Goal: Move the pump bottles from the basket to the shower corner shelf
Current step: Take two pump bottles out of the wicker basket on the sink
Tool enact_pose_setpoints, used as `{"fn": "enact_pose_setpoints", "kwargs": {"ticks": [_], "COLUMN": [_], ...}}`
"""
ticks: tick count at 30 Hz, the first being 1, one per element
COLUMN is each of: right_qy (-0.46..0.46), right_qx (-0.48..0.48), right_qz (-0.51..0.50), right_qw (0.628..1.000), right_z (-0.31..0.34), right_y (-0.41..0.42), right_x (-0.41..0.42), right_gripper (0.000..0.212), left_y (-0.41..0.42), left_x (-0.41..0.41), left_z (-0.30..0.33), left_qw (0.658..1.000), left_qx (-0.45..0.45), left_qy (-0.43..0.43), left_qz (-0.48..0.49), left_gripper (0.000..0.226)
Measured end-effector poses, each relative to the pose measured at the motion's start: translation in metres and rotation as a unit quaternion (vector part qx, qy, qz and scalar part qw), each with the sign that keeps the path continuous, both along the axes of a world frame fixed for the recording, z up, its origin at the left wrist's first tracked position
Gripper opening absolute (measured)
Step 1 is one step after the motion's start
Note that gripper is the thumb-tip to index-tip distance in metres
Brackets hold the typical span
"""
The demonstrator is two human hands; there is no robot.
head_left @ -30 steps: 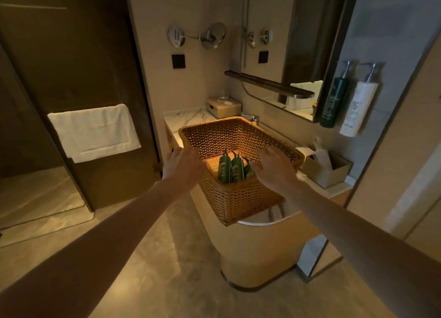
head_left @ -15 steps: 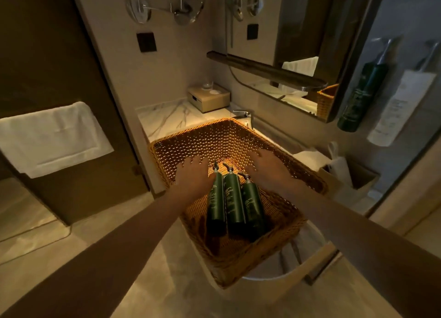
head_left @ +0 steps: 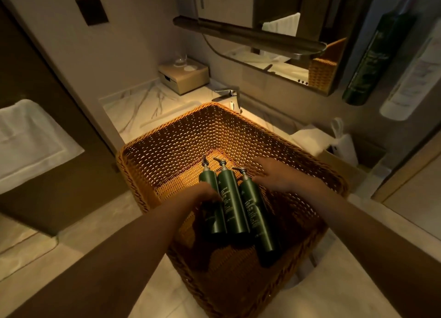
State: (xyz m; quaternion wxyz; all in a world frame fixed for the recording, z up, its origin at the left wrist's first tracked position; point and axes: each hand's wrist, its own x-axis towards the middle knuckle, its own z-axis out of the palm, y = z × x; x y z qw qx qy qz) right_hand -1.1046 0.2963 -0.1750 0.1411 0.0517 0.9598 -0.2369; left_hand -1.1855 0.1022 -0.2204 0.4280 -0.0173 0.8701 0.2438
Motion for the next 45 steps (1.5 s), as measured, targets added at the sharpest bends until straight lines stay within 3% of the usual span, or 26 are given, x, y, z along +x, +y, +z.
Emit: {"fn": "enact_pose_setpoints", "kwargs": {"ticks": [5,9,17,21,25,30,33,36,40,45], "right_qy": [-0.094,-0.129,-0.222,-0.250,-0.271,-0.229,-0.189,-0.119,0.010,0.147], "right_qx": [-0.016,-0.025,-0.015,-0.016,-0.086,-0.158,-0.188,-0.221,-0.209,-0.249], "right_qz": [0.000,-0.020,-0.049,-0.089,-0.158,-0.228,-0.234,-0.207,-0.162,-0.091], "right_qw": [0.995,0.991,0.974,0.964,0.946,0.933,0.935,0.946,0.964,0.953], "right_z": [-0.011,-0.014,-0.025,-0.037,-0.046,-0.042,-0.032,-0.017,0.012,0.071], "right_y": [0.004,0.003,-0.007,-0.017,-0.025,-0.032,-0.035,-0.037,-0.039,-0.047], "right_x": [-0.006,-0.012,-0.036,-0.045,-0.044,-0.039,-0.034,-0.026,-0.009,0.011], "right_gripper": [0.062,0.051,0.044,0.065,0.075,0.059,0.064,0.058,0.070,0.072], "left_y": [0.002,0.001,-0.006,-0.019,-0.035,-0.054,-0.061,-0.064,-0.061,-0.065], "left_x": [-0.011,-0.011,-0.004,0.001,0.004,0.011,0.018,0.025,0.036,0.056], "left_z": [-0.012,-0.009,0.023,0.041,0.053,0.062,0.068,0.078,0.099,0.135], "left_qw": [0.986,0.976,0.957,0.923,0.896,0.874,0.862,0.853,0.837,0.800], "left_qx": [0.101,0.134,0.164,0.188,0.217,0.254,0.261,0.286,0.319,0.355], "left_qy": [-0.015,0.023,0.224,0.331,0.380,0.404,0.425,0.427,0.430,0.464], "left_qz": [0.131,0.171,0.086,0.059,0.073,0.092,0.088,0.090,0.116,0.134], "left_gripper": [0.067,0.073,0.091,0.098,0.099,0.099,0.100,0.099,0.098,0.098]}}
